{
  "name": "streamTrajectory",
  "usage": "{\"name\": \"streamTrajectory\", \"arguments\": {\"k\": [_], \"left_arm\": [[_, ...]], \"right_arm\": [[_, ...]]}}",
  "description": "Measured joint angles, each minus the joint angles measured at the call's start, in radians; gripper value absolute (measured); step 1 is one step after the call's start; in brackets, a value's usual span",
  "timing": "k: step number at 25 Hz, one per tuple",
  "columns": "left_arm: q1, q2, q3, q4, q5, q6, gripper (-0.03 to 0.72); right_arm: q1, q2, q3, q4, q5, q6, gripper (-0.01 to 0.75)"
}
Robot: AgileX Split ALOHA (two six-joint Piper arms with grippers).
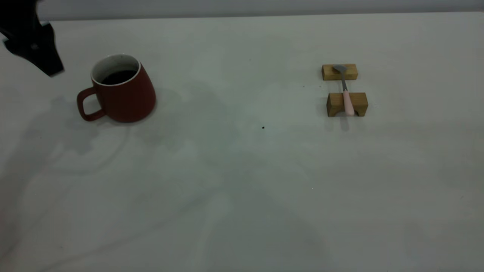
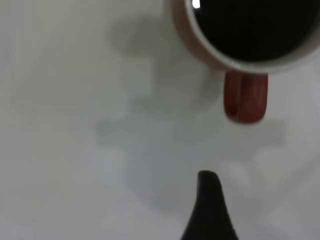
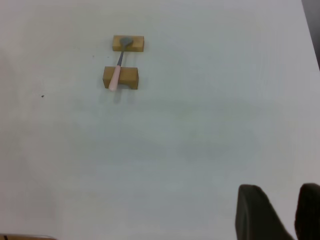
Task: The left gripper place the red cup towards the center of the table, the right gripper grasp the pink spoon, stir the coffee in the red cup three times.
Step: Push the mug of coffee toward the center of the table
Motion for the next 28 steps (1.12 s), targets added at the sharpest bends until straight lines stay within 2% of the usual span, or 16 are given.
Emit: {"name": "streamTrajectory", "arguments": {"k": [12, 25, 28], "left_arm": [[-0.055, 0.132, 0.0, -0.031, -0.142, 0.027, 0.571], [-0.059, 0.189, -0.002, -0.016, -0.191, -0.023, 0.525], [-0.059, 0.198, -0.002, -0.013, -0.201, -0.032, 0.478]], "right_arm": [[0.0, 0.0, 0.0, 0.0, 0.0, 0.0, 0.237], [0.0, 0.0, 0.0, 0.0, 0.0, 0.0, 0.237], [0.0, 0.0, 0.0, 0.0, 0.0, 0.0, 0.237]]}}
